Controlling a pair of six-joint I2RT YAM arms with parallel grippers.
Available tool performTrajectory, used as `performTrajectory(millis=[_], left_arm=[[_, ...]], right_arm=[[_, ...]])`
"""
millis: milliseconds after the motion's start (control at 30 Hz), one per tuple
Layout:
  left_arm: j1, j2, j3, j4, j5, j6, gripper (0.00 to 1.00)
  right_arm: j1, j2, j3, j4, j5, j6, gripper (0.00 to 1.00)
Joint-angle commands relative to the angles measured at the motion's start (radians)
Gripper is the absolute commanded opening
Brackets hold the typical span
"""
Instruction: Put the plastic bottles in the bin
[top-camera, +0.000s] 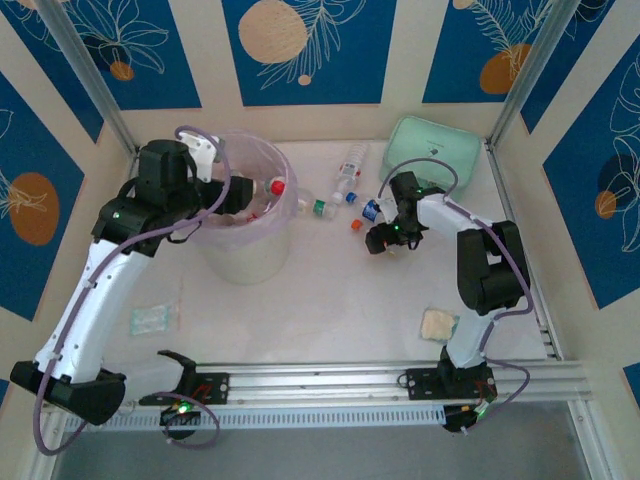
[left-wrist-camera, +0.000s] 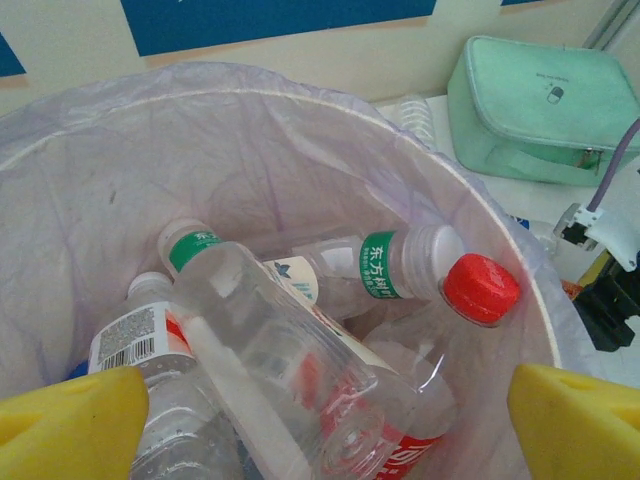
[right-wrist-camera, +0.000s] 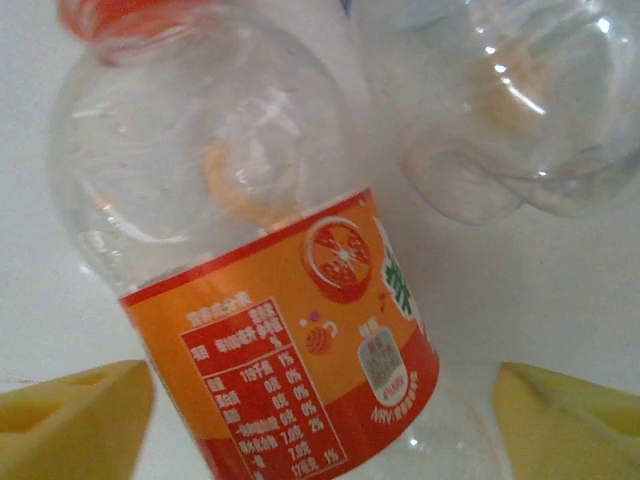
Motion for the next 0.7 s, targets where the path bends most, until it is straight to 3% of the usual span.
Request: performTrajectory(millis=[0, 200, 367, 667], left_arm=[[0.007, -0.011, 0.001, -0.008, 0.032, -0.017, 0.92], [0.006, -0.021, 0.003, 0.017, 0.054, -0.057, 0.92], [0.006, -0.044, 0.006, 0.063, 0.109, -0.110, 0.93], [-0.004, -0.028, -0.014, 0.264, 0.394, -0.346, 0.93]], right_arm=[[0.027, 0.007, -0.014, -0.027, -0.039, 0.002, 0.74], [0.057, -0.082, -0.062, -0.026, -0.063, 0.057, 0.46], [0.070, -0.224, -0.106, 0.001, -0.141, 0.134, 0.41], [0.092, -0.623, -0.218, 0.250, -0.379, 0.284, 0.38]])
